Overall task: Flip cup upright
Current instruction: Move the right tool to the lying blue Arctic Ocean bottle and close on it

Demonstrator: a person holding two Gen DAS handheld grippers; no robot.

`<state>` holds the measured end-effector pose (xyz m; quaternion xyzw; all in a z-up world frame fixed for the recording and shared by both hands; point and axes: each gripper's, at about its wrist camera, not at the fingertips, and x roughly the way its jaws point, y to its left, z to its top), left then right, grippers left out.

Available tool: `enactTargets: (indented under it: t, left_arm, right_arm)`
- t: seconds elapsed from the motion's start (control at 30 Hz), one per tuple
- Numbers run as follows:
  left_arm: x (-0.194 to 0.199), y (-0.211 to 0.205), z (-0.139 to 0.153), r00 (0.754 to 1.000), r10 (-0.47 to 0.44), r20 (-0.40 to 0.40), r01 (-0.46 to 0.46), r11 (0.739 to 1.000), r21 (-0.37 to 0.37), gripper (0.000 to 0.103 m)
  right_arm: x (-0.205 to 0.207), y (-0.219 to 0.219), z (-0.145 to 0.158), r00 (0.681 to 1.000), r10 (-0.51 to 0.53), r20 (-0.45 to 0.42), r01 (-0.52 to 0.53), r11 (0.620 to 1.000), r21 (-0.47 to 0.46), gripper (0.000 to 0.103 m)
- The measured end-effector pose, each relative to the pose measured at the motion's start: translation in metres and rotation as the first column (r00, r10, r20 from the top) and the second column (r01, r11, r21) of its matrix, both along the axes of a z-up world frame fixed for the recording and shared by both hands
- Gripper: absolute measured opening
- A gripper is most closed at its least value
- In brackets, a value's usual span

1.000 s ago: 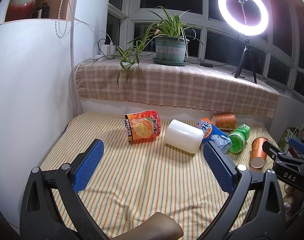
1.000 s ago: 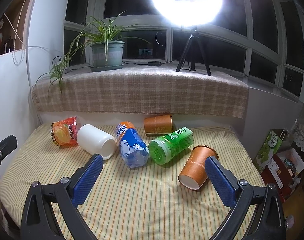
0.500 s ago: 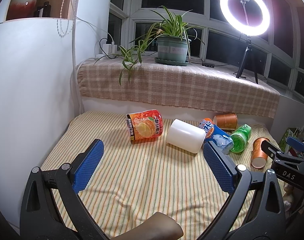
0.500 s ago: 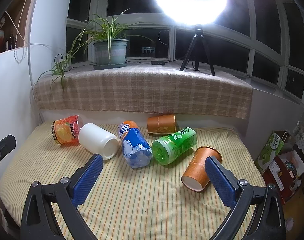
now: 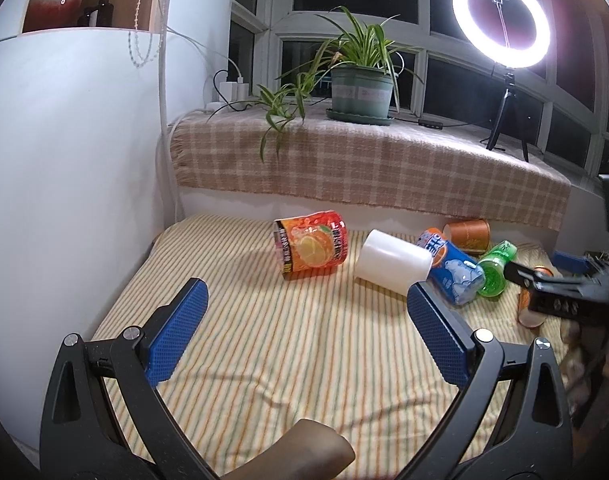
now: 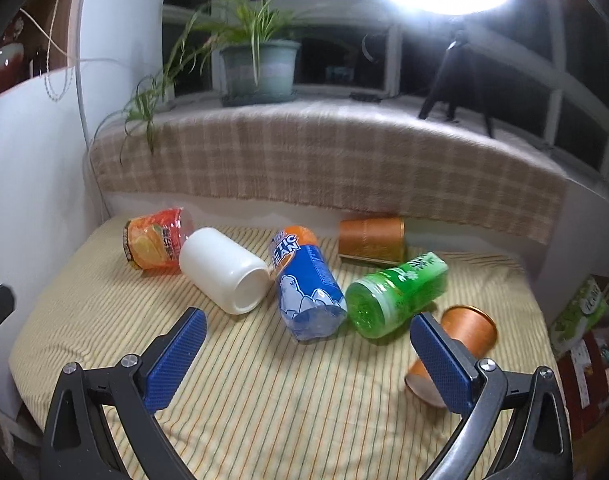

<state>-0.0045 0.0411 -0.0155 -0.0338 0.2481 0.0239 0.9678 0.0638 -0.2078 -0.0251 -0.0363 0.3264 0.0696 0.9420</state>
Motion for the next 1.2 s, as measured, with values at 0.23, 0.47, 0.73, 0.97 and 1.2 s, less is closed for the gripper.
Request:
enactTargets:
  t: [0.23, 0.47, 0.73, 0.97, 1.2]
  left_arm:
    - [-0.004, 0.017, -0.005, 0.999, 0.035, -0.021, -0.035, 0.999, -0.005, 0.101]
    - [-0.005, 0.027, -0.01, 0.998, 0.051, -0.032, -0.052, 0.999, -0.006, 0.101]
    - [-0.005, 0.036, -0.01, 0.996, 0.075, -0.04, -0.076, 0.997, -0.017, 0.101]
    - [-0.004, 0.04, -0.011, 0.996, 0.08, -0.044, -0.081, 0.996, -0.027, 0.101]
    - [-0.002, 0.04, -0.012, 0.996, 0.08, -0.049, -0.081, 0.996, -0.029, 0.101]
  right_arm:
    - [0.055, 0.005, -0.013, 0.982, 0.117, -0.147, -0.124, 0.992, -0.034, 0.093]
    - [0.107, 0.015, -0.025, 0.931, 0.21, -0.299, -0.242, 0.967, -0.076, 0.084]
    - [0.134, 0.03, -0.049, 0.888, 0.222, -0.403, -0.306, 0.939, -0.157, 0.082]
    - [0.145, 0.039, -0.067, 0.867, 0.212, -0.451, -0.332, 0.921, -0.205, 0.081]
    - [0.155, 0.042, -0.08, 0.867, 0.181, -0.464, -0.315, 0.921, -0.229, 0.07]
